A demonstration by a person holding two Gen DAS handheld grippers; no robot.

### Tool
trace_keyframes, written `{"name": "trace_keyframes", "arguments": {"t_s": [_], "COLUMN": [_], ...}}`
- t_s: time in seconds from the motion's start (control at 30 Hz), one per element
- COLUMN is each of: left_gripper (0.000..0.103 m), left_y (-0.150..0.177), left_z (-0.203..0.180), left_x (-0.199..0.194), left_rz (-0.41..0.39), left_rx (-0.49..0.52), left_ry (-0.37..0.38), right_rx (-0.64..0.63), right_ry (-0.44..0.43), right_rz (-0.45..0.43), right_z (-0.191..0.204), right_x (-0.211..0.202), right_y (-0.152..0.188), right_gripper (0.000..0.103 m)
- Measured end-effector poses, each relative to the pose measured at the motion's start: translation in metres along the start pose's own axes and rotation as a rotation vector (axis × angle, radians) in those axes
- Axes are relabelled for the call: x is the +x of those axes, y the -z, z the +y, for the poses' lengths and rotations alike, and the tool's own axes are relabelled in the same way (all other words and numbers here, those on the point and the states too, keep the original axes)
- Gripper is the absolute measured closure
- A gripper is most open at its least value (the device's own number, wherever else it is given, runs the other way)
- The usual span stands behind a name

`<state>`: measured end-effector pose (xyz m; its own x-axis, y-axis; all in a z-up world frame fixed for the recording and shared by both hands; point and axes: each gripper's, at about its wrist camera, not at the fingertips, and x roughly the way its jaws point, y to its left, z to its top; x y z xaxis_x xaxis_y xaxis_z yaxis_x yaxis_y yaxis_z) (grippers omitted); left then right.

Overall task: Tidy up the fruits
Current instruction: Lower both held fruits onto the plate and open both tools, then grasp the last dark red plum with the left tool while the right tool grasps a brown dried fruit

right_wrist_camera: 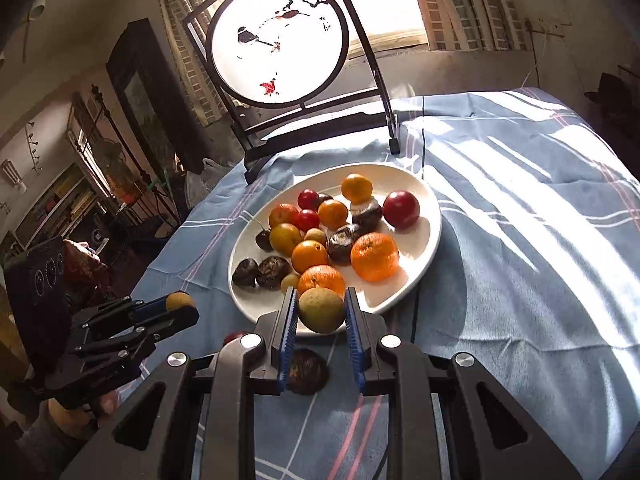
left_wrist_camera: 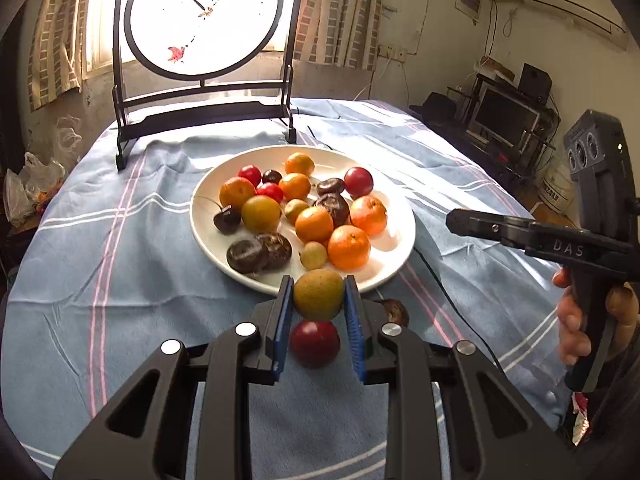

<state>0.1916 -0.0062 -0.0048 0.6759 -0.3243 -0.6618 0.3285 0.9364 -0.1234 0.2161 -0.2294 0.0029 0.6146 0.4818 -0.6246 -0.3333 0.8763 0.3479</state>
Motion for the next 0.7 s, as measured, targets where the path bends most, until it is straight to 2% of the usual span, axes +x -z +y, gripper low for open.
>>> {"name": "trace_keyframes", "arguments": {"t_s": [0.17, 0.3, 0.37, 0.4, 0.43, 0.57, 0.7], "left_gripper": [0.079, 0.079, 0.060, 0.044, 0.035, 0.034, 0.024], "left_y": [-0.025, -0.038, -0.041, -0.042, -0.042, -0.030, 0.005], "left_z": [0.000, 0.001, 0.005, 0.010, 0.014, 0.024, 0.012], "left_x": [0.031, 0.061, 0.076, 0.077, 0.074, 0.049, 0.032], "left_rz": [0.008, 0.044, 0.076, 0.069, 0.053, 0.014, 0.056], "left_rx": [0.017, 0.021, 0.015, -0.006, -0.028, -0.054, 0.042], "left_ry": [-0.005, -0.018, -0.022, -0.034, -0.037, -0.019, -0.033], "right_rx": [0.017, 0.035, 0.056, 0.076, 0.087, 0.072, 0.050], "right_ry": [0.015, 0.019, 0.045, 0.047, 0.040, 0.041, 0.044], "right_rz": [0.011, 0.045, 0.058, 0.046, 0.032, 0.017, -0.006], "right_z": [0.001, -0.005, -0.010, -0.013, -0.015, -0.012, -0.007], "right_x": [0.038, 0.076, 0.088, 0.087, 0.084, 0.060, 0.029], "right_y": [-0.045, -0.062, -0.063, -0.062, -0.060, -0.039, 0.001], "right_gripper": [0.080, 0.078, 0.069, 0.057, 0.056, 0.056, 0.046]}}
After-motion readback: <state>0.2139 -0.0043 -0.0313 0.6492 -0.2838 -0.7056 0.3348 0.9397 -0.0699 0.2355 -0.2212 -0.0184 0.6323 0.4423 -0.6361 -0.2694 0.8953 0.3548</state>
